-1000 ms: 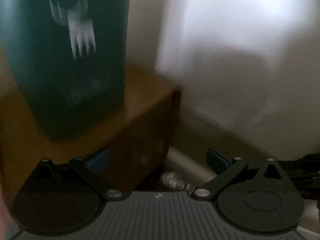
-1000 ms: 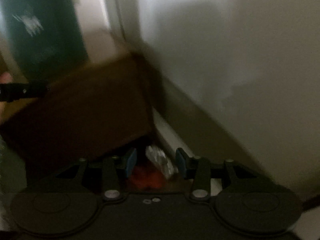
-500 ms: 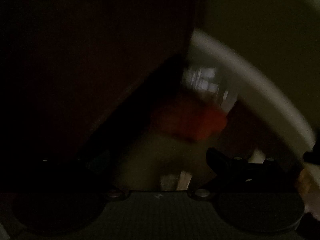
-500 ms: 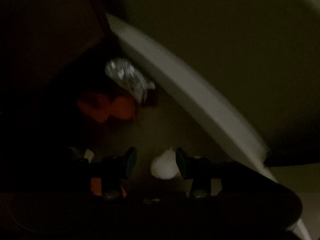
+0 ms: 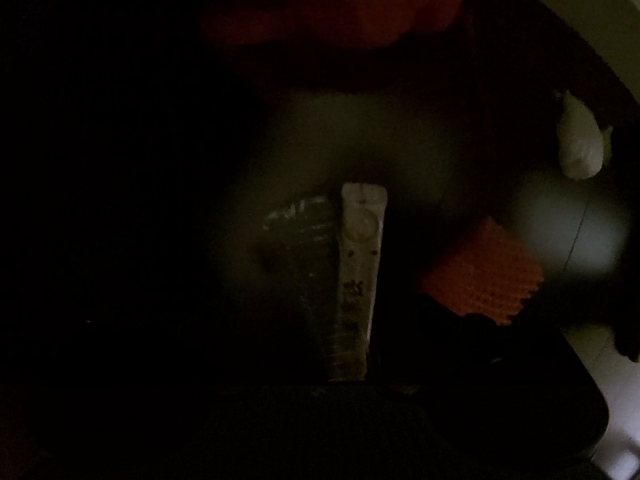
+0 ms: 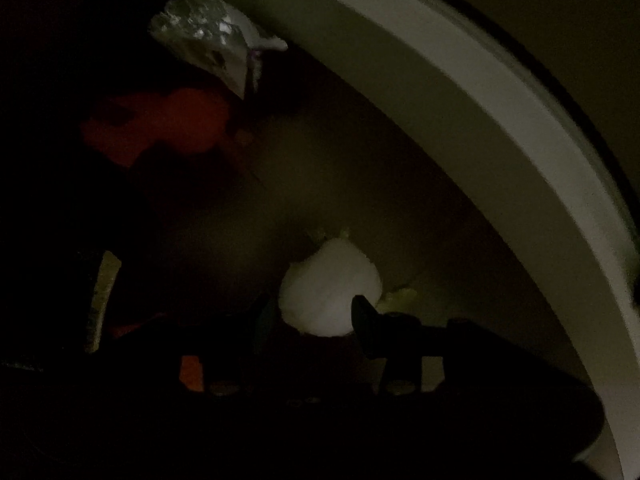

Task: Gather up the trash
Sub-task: 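Grasp a clear plastic bag with the left tool while the right tool grasps a white tissue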

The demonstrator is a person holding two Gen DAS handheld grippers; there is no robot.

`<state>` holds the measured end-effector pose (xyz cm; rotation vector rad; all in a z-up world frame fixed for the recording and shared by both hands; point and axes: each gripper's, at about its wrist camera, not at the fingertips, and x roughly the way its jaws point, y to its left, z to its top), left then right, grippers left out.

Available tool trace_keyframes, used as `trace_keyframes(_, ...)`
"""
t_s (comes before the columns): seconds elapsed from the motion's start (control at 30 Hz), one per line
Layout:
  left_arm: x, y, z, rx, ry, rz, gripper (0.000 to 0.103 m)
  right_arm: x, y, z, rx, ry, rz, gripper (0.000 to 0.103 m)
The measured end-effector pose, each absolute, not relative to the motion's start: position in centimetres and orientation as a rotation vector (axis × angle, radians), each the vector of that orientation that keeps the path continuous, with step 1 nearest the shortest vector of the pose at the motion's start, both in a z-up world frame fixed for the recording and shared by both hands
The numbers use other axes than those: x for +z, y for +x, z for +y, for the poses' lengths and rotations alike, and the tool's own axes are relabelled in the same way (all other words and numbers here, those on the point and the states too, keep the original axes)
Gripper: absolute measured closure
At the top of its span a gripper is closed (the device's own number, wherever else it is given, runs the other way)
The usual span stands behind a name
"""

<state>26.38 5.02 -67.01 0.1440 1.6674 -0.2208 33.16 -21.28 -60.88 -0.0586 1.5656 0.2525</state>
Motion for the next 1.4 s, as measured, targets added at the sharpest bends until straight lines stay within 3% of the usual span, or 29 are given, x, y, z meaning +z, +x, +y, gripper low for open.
trace_keyframes(0.3, -70.1, 25.4, 4.7, -0.173, 0.122, 1.691, 0.002, -63.7, 34.0, -20.2, 0.229, -0.040, 1.593, 0.061)
trace_keyframes(0.47, -71.7, 25.1, 4.3, -0.164, 0.131, 1.716, 0.023, -64.6, 34.7, -19.8, 0.217, -0.027, 1.603, 0.061)
trace_keyframes(0.53, -72.1, 25.0, 4.1, -0.169, 0.132, 1.720, 0.041, -64.8, 34.8, -19.8, 0.205, -0.018, 1.610, 0.061)
trace_keyframes(0.6, -72.0, 24.7, 4.1, -0.171, 0.133, 1.713, 0.042, -64.7, 34.8, -19.8, 0.196, -0.014, 1.609, 0.059)
trace_keyframes(0.77, -72.0, 24.4, 3.6, -0.191, 0.118, 1.687, 0.058, -62.9, 34.6, -21.8, 0.101, 0.110, 1.584, 0.061)
trace_keyframes(1.13, -72.2, 24.3, 4.2, -0.128, 0.057, 1.631, 0.059, -65.6, 35.7, -25.4, -0.160, 0.426, 1.650, 0.059)
trace_keyframes(1.3, -72.5, 24.0, 3.7, -0.118, 0.056, 1.629, 0.059, -66.6, 36.9, -23.6, -0.205, 0.375, 1.677, 0.046)
trace_keyframes(1.4, -72.5, 24.6, 4.4, -0.120, 0.055, 1.628, 0.059, -66.4, 37.6, -21.4, -0.184, 0.207, 1.709, 0.045)
